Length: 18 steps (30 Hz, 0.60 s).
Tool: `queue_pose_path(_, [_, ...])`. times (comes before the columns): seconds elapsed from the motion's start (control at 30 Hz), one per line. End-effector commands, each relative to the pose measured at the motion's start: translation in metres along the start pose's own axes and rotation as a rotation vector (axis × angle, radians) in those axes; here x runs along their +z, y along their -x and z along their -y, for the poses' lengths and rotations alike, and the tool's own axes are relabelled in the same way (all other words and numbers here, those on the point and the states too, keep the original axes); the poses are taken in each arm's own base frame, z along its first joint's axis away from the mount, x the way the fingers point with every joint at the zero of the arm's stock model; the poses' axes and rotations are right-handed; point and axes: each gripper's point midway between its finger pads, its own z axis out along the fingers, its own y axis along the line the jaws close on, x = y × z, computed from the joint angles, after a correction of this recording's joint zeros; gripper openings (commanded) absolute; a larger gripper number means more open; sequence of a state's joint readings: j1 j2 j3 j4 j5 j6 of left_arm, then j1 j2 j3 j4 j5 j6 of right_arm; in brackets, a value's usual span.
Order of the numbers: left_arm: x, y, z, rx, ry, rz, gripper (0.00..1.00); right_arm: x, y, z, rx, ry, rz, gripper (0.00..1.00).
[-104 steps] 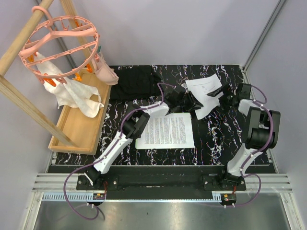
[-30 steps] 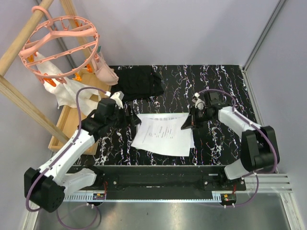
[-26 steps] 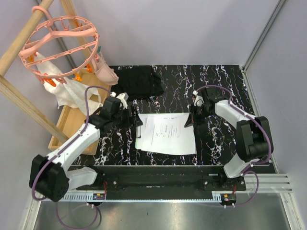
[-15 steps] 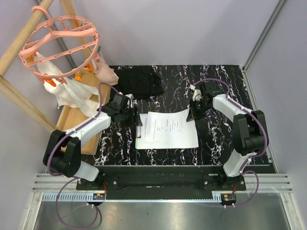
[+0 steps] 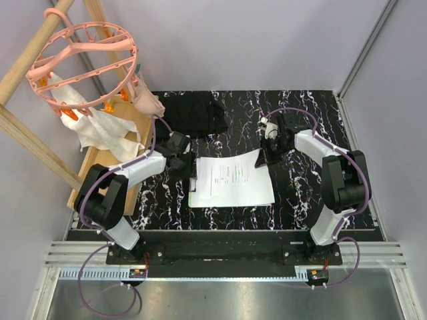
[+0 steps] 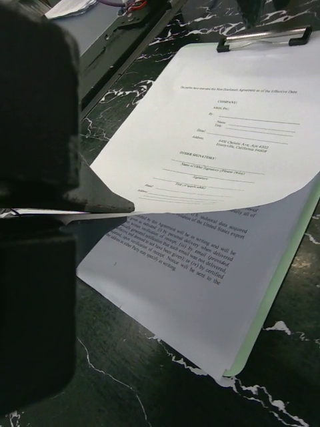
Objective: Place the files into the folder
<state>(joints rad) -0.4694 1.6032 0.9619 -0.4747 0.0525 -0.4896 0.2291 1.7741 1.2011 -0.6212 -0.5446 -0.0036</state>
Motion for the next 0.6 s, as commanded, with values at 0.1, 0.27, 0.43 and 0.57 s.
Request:
queue_pose_path(0.1, [0.007, 0.022, 0.015, 0.046, 0.034, 0.062, 0.61, -0.001, 0.023, -0.01, -0.073, 0.06, 0.049, 0.0])
queue_pose_path(0.27, [0.009, 0.024, 0.012, 0.048, 0.064, 0.07, 0.56, 0.001, 0.024, -0.009, -0.072, 0.06, 0.044, 0.0])
queue_pose_path(0.43, [0.012, 0.019, 0.01, 0.055, 0.076, 0.056, 0.48, 0.003, 0.022, -0.005, -0.063, 0.046, 0.038, 0.0])
queue_pose_path(0.57, [0.016, 0.018, 0.012, 0.065, 0.08, 0.046, 0.45, 0.004, 0.022, -0.003, -0.062, 0.04, 0.037, 0.0])
